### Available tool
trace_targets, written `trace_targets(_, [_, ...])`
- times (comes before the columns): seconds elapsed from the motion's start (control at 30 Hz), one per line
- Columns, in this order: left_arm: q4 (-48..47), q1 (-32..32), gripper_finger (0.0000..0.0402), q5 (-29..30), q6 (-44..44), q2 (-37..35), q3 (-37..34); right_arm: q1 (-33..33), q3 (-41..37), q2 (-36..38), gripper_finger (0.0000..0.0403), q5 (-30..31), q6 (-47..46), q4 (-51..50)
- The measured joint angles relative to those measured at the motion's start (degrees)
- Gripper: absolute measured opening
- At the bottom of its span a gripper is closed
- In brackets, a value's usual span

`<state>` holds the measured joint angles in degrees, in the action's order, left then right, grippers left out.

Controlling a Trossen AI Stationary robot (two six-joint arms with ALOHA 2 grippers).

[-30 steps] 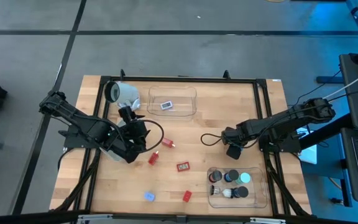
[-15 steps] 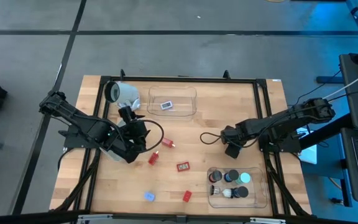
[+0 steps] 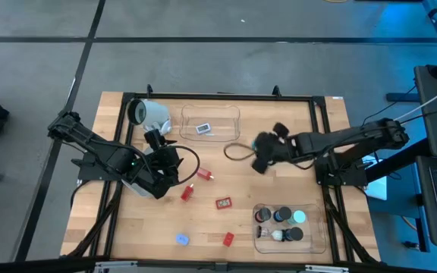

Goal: Pick & Place Office items
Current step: Put the light blue digital clock into the top transparent bin

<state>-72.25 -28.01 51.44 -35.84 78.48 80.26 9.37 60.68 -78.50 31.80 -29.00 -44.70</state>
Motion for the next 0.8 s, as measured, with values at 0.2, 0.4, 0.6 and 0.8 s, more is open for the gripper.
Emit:
trace_targets(0.2, [0.0,0.0,0.0287,0.43,-0.47,0.0,0.01,-4.63,0.61,-1.81,0.0163,1.98,10.49,28.08])
trace_targets(0.4, [0.01,0.0,0.0287,0.5,-1.0,-0.01,0.01,-10.28,0.42,-12.69,0.0163,3.65,12.12,49.37])
trace_targets(0.6, [0.04,0.0,0.0287,0.54,-1.41,-0.01,-0.01,-14.75,0.42,-23.86,0.0162,-1.44,11.46,64.38])
trace_targets(0.8, [0.02,0.0,0.0287,0.56,-1.45,0.0,-0.01,-17.77,0.4,-28.55,0.0162,-8.28,3.93,64.27])
